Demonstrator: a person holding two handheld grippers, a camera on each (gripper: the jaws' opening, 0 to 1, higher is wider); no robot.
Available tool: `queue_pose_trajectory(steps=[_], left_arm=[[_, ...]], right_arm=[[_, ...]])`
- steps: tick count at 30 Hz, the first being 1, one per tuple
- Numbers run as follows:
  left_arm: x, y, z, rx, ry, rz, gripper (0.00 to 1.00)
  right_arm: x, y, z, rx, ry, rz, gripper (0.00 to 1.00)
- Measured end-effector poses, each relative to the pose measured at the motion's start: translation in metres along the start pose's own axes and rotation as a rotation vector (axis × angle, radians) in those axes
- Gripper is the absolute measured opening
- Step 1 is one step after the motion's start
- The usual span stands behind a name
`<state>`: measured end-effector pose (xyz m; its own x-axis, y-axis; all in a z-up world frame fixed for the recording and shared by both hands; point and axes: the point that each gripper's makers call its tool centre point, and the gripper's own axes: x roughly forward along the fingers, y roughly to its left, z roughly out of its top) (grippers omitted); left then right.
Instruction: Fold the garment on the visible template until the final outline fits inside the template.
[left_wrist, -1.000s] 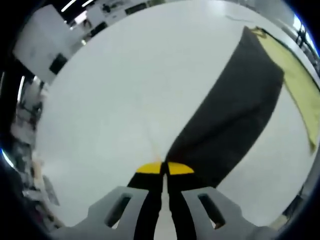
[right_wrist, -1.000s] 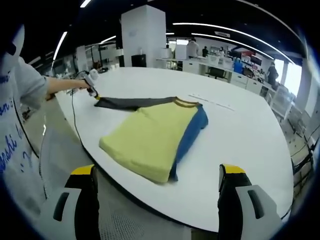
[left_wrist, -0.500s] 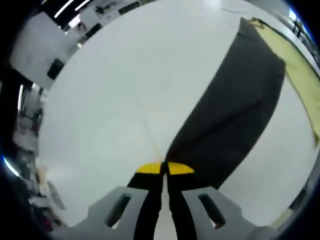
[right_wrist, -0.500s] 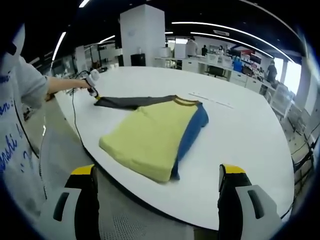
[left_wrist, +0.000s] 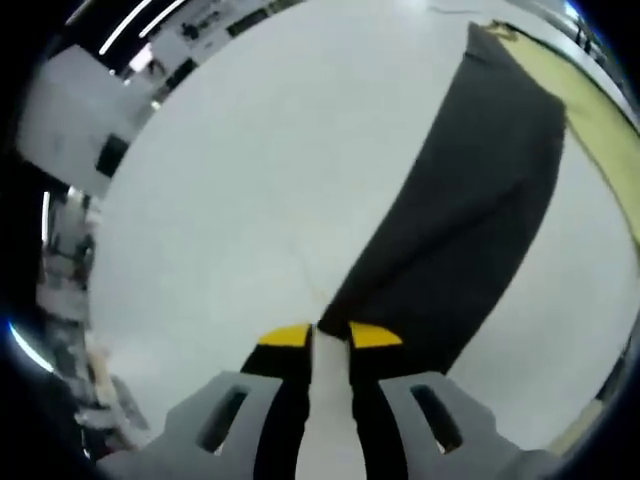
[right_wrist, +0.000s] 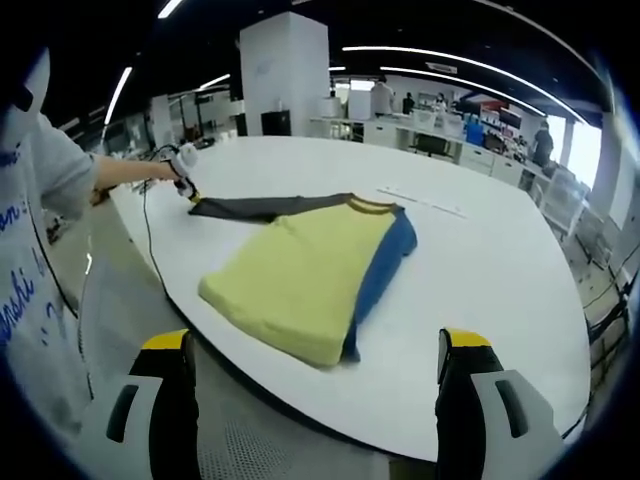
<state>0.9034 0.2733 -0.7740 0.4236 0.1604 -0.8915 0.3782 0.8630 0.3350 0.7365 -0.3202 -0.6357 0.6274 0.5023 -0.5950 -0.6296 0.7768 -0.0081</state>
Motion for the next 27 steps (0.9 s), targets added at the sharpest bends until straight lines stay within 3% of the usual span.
queue_pose_trajectory(steps=[8,16,22,27], left_arm=[[-0.004,0.001,-0.003,-0.002,-0.025,0.023,0.18],[-0.01,0.009,-0.004,0.0,-0.054,0.048,0.38],[-0.015,0.001,-0.009,-0.078,-0.081,0.007,0.36],[-0.024,0.001,-0.006,-0.094,-0.11,0.001,0.46]], right_arm=[[0.002,0.001,0.004,-0.013,-0.007,0.01,1.0],[0.002,0.0,0.008,-0.025,-0.015,0.009,1.0],[0.003,0.004,0.009,-0.033,-0.018,0.02,1.0],[0.003,0.003,0.009,-0.037,-0.021,0.02,1.0]])
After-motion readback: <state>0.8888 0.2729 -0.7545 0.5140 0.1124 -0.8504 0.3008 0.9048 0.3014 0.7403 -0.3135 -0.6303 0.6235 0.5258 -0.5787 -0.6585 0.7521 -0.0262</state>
